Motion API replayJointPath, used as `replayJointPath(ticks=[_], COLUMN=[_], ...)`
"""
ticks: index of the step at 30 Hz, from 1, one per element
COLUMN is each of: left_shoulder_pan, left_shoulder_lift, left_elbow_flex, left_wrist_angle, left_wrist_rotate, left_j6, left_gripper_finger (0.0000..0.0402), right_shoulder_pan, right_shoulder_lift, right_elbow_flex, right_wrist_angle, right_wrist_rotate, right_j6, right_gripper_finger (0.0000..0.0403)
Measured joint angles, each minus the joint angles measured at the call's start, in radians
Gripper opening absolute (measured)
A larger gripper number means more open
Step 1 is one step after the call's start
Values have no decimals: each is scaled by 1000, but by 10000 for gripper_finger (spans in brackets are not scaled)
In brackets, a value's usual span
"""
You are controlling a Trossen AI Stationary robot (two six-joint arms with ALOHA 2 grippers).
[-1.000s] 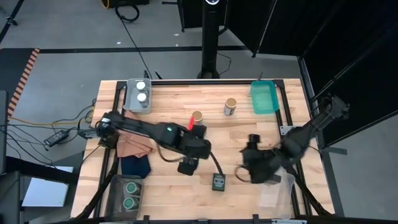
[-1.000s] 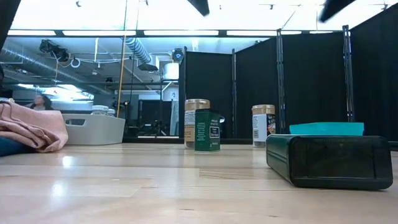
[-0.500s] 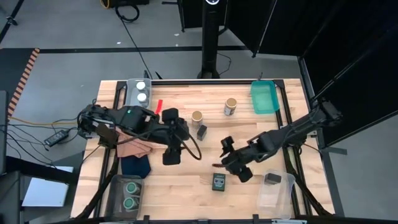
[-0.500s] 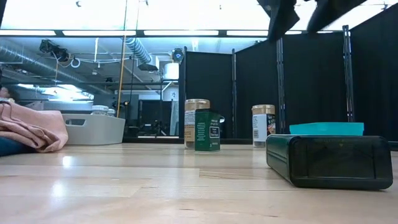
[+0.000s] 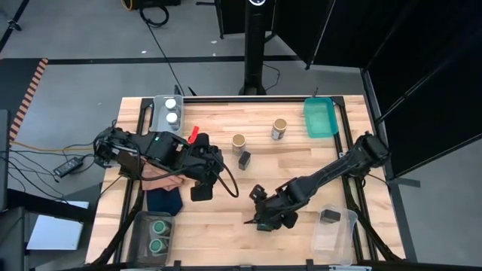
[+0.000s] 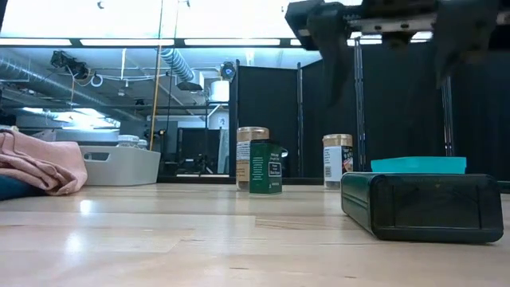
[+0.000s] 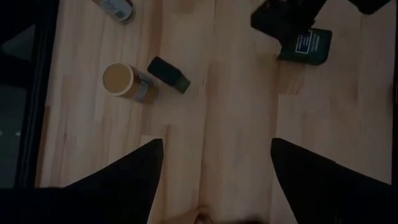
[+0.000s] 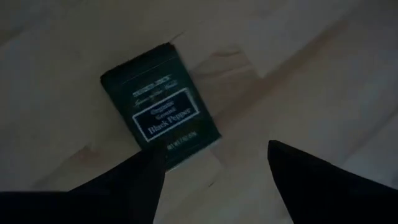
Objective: Sort spices by type
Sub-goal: Put bottom black spice can into the transparent bin
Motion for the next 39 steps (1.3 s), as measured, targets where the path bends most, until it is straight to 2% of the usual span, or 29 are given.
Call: replayJointPath(ticks=[6, 15, 28, 39], left_shoulder_pan=[-1, -1, -1, -1], left_shoulder_lift=[0, 0, 0, 0], left_elbow_flex=[0, 0, 0, 0], left_wrist_angle=[2, 2, 2, 10], left_wrist_rotate=[0, -4, -18, -19], left_j6=[0, 13, 8, 3], left_gripper_finger=[302, 302, 302, 302], right_shoulder_pan=[30, 36, 34, 32], right_shoulder_lift=[37, 37, 37, 37], right_elbow_flex=[5, -3, -69, -105], right_wrist_angle=[-21, 28, 163, 180], right_wrist_rotate=[0, -74, -56, -74], right_j6=[-198, -315, -367, -366], right_gripper_finger=[303, 318, 321, 311])
